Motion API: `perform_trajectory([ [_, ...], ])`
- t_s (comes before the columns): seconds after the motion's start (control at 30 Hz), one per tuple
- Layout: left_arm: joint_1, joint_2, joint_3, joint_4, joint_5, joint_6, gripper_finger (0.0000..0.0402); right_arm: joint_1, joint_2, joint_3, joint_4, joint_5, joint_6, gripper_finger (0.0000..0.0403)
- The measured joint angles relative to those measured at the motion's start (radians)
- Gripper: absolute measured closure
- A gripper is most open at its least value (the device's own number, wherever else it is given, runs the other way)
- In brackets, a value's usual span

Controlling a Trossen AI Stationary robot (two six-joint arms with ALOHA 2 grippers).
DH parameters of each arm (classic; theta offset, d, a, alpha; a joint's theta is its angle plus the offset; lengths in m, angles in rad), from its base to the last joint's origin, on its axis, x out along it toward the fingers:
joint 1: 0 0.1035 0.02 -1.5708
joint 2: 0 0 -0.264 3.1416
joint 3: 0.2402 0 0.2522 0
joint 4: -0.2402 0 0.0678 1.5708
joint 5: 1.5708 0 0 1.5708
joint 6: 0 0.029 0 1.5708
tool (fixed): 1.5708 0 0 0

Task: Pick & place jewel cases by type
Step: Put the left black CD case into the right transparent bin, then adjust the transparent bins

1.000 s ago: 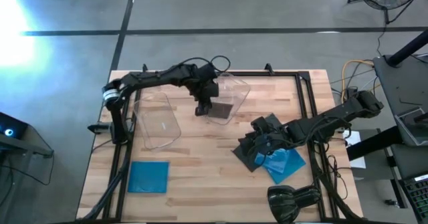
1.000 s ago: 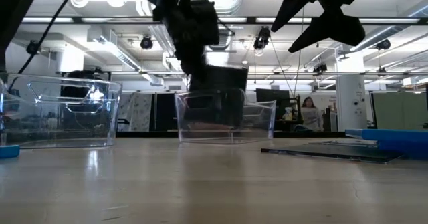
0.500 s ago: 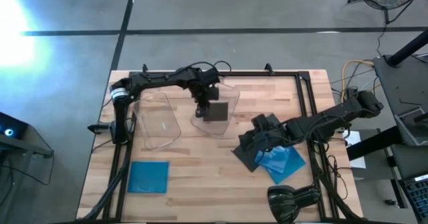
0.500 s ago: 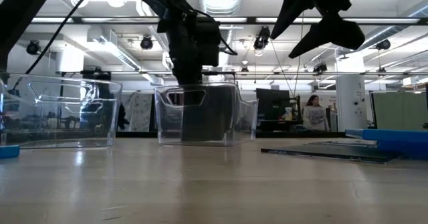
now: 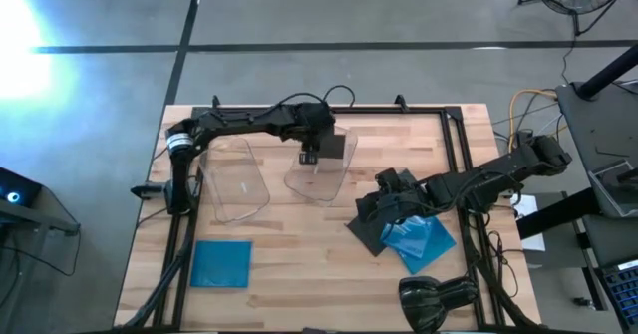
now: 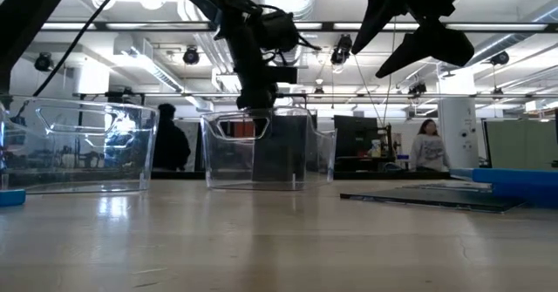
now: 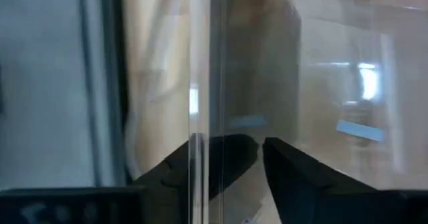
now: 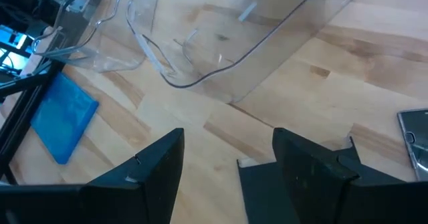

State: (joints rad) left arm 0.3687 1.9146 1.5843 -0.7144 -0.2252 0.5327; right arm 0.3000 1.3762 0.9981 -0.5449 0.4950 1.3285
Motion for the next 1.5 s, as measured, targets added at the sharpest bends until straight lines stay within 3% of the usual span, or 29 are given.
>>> perform_trajectory([
  [0.07, 0.0, -0.003, 0.001, 0.007, 0.011, 0.013, 0.0258, 0.0, 0.0, 0.0, -0.001, 0.001, -0.001, 0.0179],
  [0.2, 0.0, -0.004, -0.001, -0.06, 0.129, -0.037, 0.0251, 0.0, 0.0, -0.005, -0.002, 0.001, -0.002, 0.0179],
  [0.37, -0.002, -0.004, -0.002, -0.244, 0.429, -0.013, 0.0259, 0.0, 0.0, -0.018, -0.003, 0.001, -0.003, 0.0179],
  [0.53, -0.002, -0.004, -0.002, -0.262, 0.332, -0.018, 0.0303, 0.0, 0.0, -0.031, -0.001, 0.0, 0.0, 0.0179],
  [0.77, -0.01, -0.02, 0.012, -0.102, 0.226, -0.064, 0.0363, 0.001, 0.0, -0.037, 0.0, -0.007, 0.007, 0.0179],
  [0.9, -0.027, -0.02, 0.069, -0.101, 0.237, -0.134, 0.0366, 0.0, 0.0, -0.038, -0.001, -0.074, -0.001, 0.0179],
  [1.1, -0.141, -0.077, 0.109, -0.18, 0.4, -0.221, 0.0367, -0.002, 0.0, -0.069, -0.002, -0.196, -0.077, 0.0179],
  [1.23, -0.289, -0.152, 0.047, -0.232, 0.352, -0.26, 0.0367, -0.005, 0.012, -0.065, 0.008, -0.212, -0.202, 0.0179],
  [1.37, -0.418, -0.217, -0.102, -0.229, 0.344, -0.359, 0.0367, -0.035, 0.021, -0.057, 0.014, -0.208, -0.228, 0.0179],
  [1.5, -0.497, -0.239, -0.3, 0.034, 0.336, -0.437, 0.0367, -0.062, 0.037, -0.058, 0.045, -0.207, -0.26, 0.0179],
])
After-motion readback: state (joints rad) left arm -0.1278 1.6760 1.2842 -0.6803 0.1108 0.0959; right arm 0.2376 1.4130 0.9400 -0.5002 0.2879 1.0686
